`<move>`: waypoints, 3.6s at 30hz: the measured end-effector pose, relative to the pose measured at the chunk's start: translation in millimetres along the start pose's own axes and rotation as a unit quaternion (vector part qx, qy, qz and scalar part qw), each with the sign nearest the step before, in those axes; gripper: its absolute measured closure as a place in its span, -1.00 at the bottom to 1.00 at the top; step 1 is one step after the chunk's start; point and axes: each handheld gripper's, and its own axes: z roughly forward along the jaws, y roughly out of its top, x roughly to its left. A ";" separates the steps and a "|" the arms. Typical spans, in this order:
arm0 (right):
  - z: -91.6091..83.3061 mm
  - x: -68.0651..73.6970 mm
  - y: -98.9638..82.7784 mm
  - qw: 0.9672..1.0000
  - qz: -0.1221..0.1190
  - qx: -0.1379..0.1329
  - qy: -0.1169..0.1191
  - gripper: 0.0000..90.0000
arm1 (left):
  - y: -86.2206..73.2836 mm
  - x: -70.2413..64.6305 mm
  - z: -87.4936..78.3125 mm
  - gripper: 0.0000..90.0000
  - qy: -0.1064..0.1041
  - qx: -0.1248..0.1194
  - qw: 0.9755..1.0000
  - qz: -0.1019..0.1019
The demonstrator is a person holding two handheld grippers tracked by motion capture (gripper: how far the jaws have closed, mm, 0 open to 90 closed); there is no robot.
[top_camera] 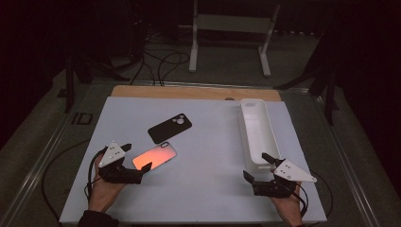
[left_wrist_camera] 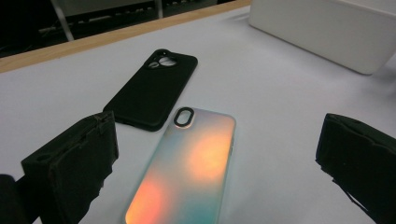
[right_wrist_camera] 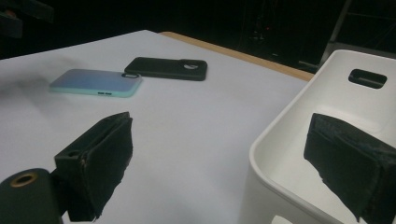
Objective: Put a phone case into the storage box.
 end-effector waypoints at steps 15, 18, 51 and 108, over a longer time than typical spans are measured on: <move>0.0 -1.5 -0.1 1.000 0.001 -0.001 -0.001 -0.83 | 11.0 9.5 31.8 -1.00 -0.014 0.056 0.998 0.008; 0.2 -1.4 0.0 1.000 0.001 0.000 -0.001 -0.83 | 10.0 12.2 37.2 -1.00 -0.018 0.070 0.997 0.006; 2.7 -1.6 -1.2 1.000 0.002 0.008 -0.002 -0.83 | -7.1 23.3 74.6 -1.00 -0.036 0.208 0.977 0.032; 4.6 -2.1 0.5 1.000 0.011 0.012 0.005 -0.83 | -7.6 10.4 67.0 -0.63 0.011 0.231 0.972 0.037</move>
